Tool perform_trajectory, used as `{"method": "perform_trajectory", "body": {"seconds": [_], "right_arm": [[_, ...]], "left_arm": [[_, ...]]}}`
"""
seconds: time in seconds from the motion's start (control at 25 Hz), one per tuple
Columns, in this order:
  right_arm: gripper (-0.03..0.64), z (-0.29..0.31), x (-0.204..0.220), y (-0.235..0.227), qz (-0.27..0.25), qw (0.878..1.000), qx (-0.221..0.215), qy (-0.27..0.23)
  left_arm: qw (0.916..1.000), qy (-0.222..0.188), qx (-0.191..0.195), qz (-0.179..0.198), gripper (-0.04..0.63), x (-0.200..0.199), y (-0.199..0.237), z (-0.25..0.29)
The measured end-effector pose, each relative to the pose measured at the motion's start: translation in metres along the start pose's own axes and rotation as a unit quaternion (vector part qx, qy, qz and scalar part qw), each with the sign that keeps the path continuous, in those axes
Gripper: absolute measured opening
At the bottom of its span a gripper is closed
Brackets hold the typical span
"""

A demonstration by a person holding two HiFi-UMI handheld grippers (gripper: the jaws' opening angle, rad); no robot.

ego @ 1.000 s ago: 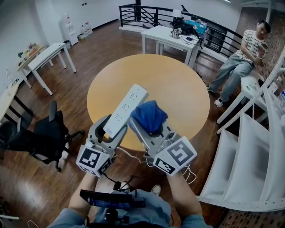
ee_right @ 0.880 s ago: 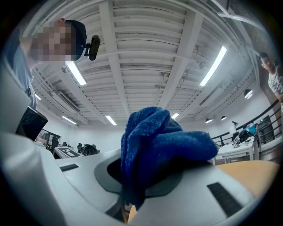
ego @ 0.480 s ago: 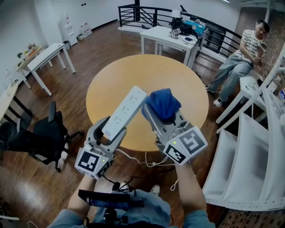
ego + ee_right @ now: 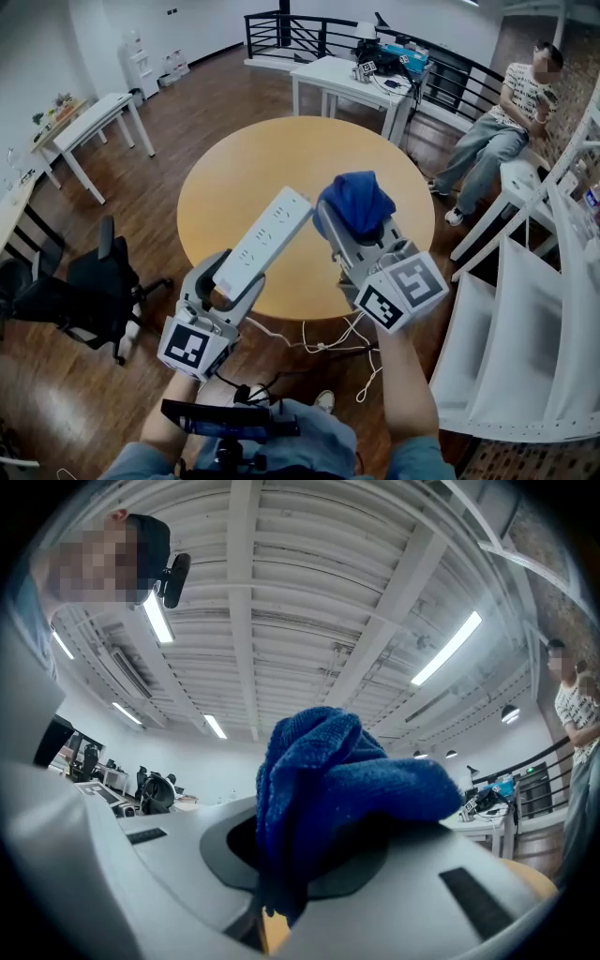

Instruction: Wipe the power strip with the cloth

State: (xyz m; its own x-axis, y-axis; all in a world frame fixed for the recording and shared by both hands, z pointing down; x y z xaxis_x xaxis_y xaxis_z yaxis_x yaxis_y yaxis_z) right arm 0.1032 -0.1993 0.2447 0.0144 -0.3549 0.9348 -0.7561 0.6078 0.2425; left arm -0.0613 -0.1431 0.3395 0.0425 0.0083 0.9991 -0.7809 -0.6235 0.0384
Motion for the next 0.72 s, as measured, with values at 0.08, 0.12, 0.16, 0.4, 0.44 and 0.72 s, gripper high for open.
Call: {"method": "perform_trajectory", "body": {"seconds": [0.08, 0.12, 0.16, 0.4, 0.44, 0.72], "right_arm": [[0.057, 0.000, 0.005, -0.002, 0.009, 1.000, 0.002, 0.002], [0.057, 0.000, 0.007, -0.003, 0.012, 1.000, 0.003, 0.003], [0.057, -0.001, 0.007, -0.005, 0.012, 1.000, 0.006, 0.003], [0.057, 0.007, -0.002, -0.010, -0.005, 1.000, -0.010, 0.006], [0.057, 0.009, -0.004, -0.010, -0.008, 1.000, -0.013, 0.007], [0.057, 0.019, -0.008, -0.018, -0.023, 1.000, -0.006, 0.013]], "left_arm": [[1.0000, 0.000, 0.002, 0.005, 0.284, 0.000, -0.001, 0.000], [1.0000, 0.001, 0.002, 0.008, 0.284, 0.000, -0.002, 0.000], [0.9999, 0.002, 0.002, 0.011, 0.284, 0.000, -0.002, -0.001], [0.9995, 0.006, 0.005, 0.032, 0.284, 0.002, -0.009, 0.000], [0.9993, 0.007, 0.006, 0.036, 0.284, 0.002, -0.010, 0.000], [0.9974, 0.020, 0.016, 0.067, 0.284, 0.006, -0.021, 0.002]]}}
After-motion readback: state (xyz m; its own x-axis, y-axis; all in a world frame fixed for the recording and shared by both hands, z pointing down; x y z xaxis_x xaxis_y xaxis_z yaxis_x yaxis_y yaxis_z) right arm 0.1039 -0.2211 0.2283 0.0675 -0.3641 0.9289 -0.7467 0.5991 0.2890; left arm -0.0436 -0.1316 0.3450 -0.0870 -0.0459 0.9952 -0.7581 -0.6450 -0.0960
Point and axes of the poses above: the fingertips, and each gripper's own axes: z forward along the fingers, y to its left, x out of its underside, the point moved 3 cm from there along -z, backward along the fingers, and after that the axes turned 14 degrees about -z, right-handed, at the moved point
